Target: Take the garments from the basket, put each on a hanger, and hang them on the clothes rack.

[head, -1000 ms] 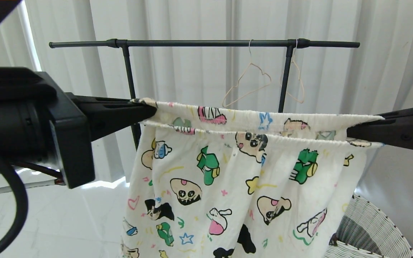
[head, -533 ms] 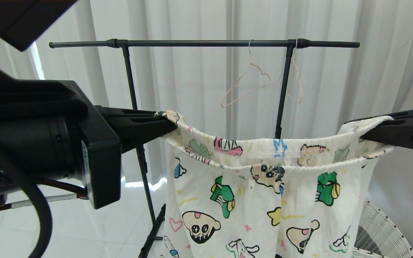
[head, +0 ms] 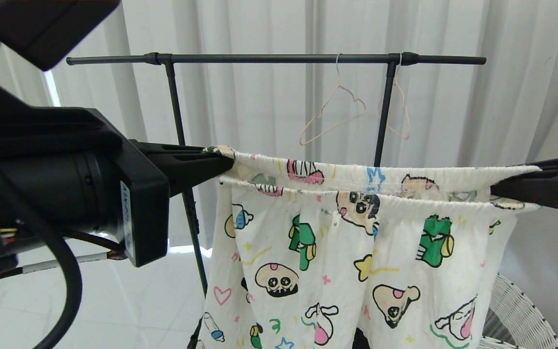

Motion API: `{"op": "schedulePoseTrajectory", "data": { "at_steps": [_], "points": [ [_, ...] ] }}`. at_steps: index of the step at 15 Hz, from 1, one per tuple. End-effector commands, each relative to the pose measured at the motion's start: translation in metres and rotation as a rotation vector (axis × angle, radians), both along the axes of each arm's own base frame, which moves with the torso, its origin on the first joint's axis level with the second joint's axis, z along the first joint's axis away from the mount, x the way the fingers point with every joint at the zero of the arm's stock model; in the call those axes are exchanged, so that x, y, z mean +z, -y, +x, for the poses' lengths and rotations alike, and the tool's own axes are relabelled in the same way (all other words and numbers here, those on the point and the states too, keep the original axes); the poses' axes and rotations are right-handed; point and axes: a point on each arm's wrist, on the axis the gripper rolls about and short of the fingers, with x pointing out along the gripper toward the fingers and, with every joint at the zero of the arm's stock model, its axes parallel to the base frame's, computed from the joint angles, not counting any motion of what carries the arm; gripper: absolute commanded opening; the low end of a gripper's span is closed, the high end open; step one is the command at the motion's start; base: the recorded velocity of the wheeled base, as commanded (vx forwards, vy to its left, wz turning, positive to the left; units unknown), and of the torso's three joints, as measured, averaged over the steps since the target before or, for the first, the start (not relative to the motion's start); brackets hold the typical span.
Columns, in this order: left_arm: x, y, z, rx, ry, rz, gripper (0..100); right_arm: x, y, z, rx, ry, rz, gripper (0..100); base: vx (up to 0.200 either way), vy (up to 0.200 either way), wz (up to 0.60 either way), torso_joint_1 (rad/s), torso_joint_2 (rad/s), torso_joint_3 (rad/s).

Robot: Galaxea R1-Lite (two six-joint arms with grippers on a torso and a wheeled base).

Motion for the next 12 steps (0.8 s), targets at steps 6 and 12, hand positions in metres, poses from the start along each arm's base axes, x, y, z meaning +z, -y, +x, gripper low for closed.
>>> {"op": "schedulePoseTrajectory", "data": {
  "at_steps": [6,12],
  "points": [
    [-0.004,-0.001,0.01,0.044,-0.011,0.016,0,-0.008,0.005,-0.004,-0.013,0.002,-0.022,100,0.0,0.0,0.0,0.0,0.0,0.0],
    [-0.024,-0.015,0.02,0.217,-0.035,0.088,0,-0.023,0.032,-0.013,-0.084,-0.045,-0.108,100,0.0,0.0,0.0,0.0,0.0,0.0]
  ]
}}
